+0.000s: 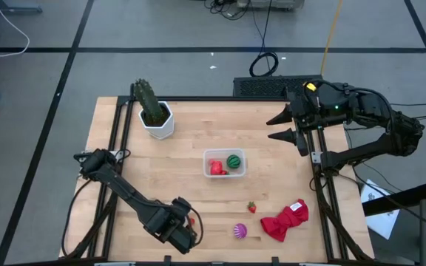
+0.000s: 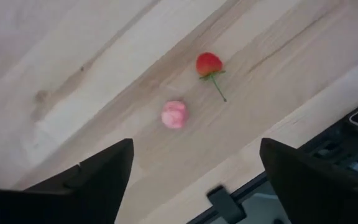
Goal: Pick and placing Produce into tupperware
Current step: Put the peach into the transparent bin
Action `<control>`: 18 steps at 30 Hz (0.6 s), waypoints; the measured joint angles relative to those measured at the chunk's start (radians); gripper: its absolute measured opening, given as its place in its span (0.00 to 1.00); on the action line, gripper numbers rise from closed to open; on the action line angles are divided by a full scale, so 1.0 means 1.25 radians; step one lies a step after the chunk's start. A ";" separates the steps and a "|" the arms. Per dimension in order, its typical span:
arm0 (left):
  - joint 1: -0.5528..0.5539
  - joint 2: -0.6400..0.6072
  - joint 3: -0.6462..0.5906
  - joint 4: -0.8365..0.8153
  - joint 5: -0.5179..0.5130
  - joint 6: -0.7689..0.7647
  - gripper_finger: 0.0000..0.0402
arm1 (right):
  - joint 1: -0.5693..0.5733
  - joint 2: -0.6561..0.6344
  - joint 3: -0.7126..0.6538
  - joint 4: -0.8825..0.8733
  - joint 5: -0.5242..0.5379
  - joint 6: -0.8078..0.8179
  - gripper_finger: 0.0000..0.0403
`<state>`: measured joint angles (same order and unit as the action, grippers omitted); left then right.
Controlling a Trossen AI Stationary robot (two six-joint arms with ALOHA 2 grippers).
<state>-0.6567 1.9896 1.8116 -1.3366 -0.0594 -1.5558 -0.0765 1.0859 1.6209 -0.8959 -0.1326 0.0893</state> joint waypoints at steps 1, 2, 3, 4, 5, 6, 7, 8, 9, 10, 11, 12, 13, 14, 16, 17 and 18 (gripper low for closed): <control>0.000 -0.001 -0.012 0.014 0.001 -0.010 0.87 | 0.000 0.000 0.000 0.000 0.000 0.000 0.49; 0.000 0.000 -0.025 0.027 0.001 -0.022 0.86 | 0.000 0.000 0.000 0.000 0.000 0.000 0.49; 0.000 0.001 -0.035 0.037 0.004 -0.032 0.86 | 0.000 0.000 0.000 0.000 0.000 0.000 0.49; 0.000 0.002 -0.046 0.045 0.009 -0.041 0.86 | 0.000 0.000 0.000 0.000 0.000 0.000 0.49; 0.000 0.002 -0.056 0.055 0.017 -0.045 0.85 | 0.000 0.000 0.000 0.000 0.000 0.000 0.49; 0.001 0.001 -0.069 0.075 0.026 -0.049 0.85 | 0.000 0.000 0.000 0.000 0.000 0.000 0.49; 0.003 0.000 -0.084 0.099 0.030 -0.050 0.85 | 0.000 0.000 0.000 0.000 0.000 0.000 0.49; 0.005 0.001 -0.100 0.121 0.034 -0.055 0.85 | 0.000 0.000 0.000 0.000 0.000 0.000 0.49; 0.005 0.001 -0.114 0.133 0.036 -0.057 0.85 | 0.000 0.000 0.000 0.000 0.000 0.000 0.49; 0.005 0.001 -0.125 0.138 0.036 -0.058 0.85 | 0.000 0.000 0.000 0.000 0.000 0.000 0.49; 0.006 0.001 -0.133 0.143 0.036 -0.059 0.85 | 0.000 0.000 0.000 0.000 0.000 0.000 0.49; 0.006 0.001 -0.144 0.150 0.037 -0.060 0.85 | 0.000 0.000 0.000 0.000 0.000 0.000 0.49; 0.006 0.001 -0.155 0.158 0.044 -0.062 0.85 | 0.000 0.000 0.000 0.000 0.000 0.000 0.49; 0.007 0.001 -0.168 0.162 0.053 -0.064 0.85 | 0.000 0.000 0.000 0.000 0.000 0.000 0.49; 0.010 0.001 -0.192 0.178 0.070 -0.070 0.85 | 0.000 0.000 0.000 0.000 0.000 0.000 0.49; 0.011 0.001 -0.202 0.198 0.076 -0.071 0.85 | 0.000 0.000 0.000 0.000 0.000 0.000 0.49; 0.011 0.001 -0.210 0.216 0.080 -0.071 0.85 | 0.000 0.000 0.000 0.000 0.000 0.000 0.49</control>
<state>-0.6424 1.9907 1.5486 -1.0661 0.0400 -1.6444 -0.0765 1.0859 1.6210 -0.8955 -0.1326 0.0895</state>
